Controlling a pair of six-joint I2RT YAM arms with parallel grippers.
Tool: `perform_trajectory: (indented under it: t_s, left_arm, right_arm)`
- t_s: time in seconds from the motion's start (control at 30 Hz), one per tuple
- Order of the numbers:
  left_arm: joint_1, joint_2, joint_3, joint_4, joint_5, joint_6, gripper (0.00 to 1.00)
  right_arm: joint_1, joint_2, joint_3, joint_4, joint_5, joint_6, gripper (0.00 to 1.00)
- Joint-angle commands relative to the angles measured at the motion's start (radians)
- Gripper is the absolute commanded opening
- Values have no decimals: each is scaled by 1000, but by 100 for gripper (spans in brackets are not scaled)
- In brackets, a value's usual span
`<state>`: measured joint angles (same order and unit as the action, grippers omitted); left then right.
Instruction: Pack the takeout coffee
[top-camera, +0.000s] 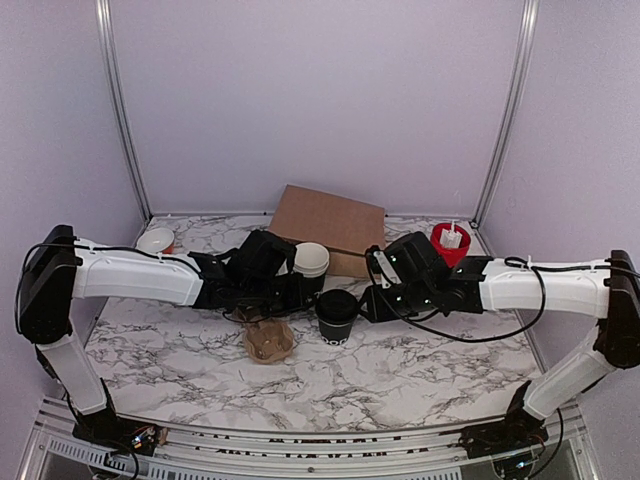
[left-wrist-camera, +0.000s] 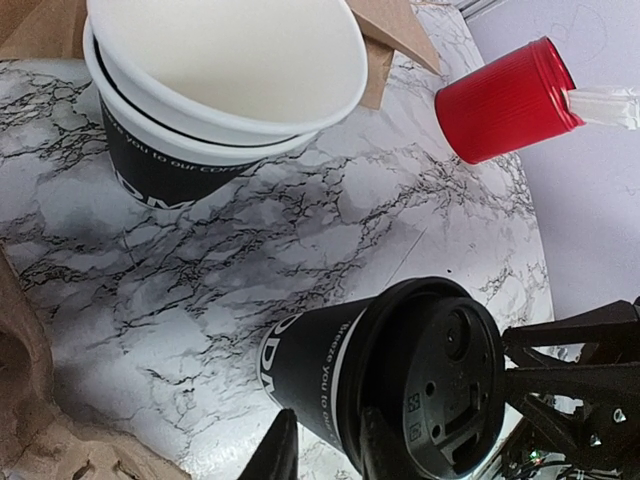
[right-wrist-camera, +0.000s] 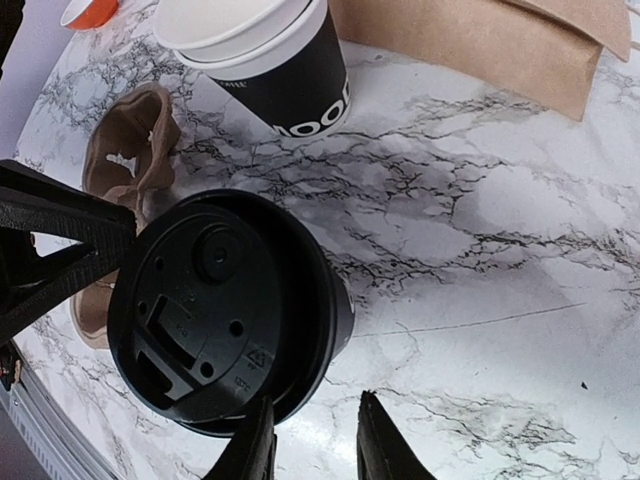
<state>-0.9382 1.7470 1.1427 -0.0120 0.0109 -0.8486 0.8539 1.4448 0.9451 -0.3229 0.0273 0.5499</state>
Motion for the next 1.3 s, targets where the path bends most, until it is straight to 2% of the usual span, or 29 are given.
perform_trajectory:
  t_s: [0.0,0.43,1.27]
  left_arm:
    - [4,11,-4,4,21,3,24]
    - [0,39,-30,28,36,-13,23]
    - [-4,46,-37,33,30,-18,23]
  right_arm:
    - [-7,19,2,39,-8,1,28]
    - [-6,52,-38,21,-28,-5,27]
    - [36,74,-188,-16,44,44,26]
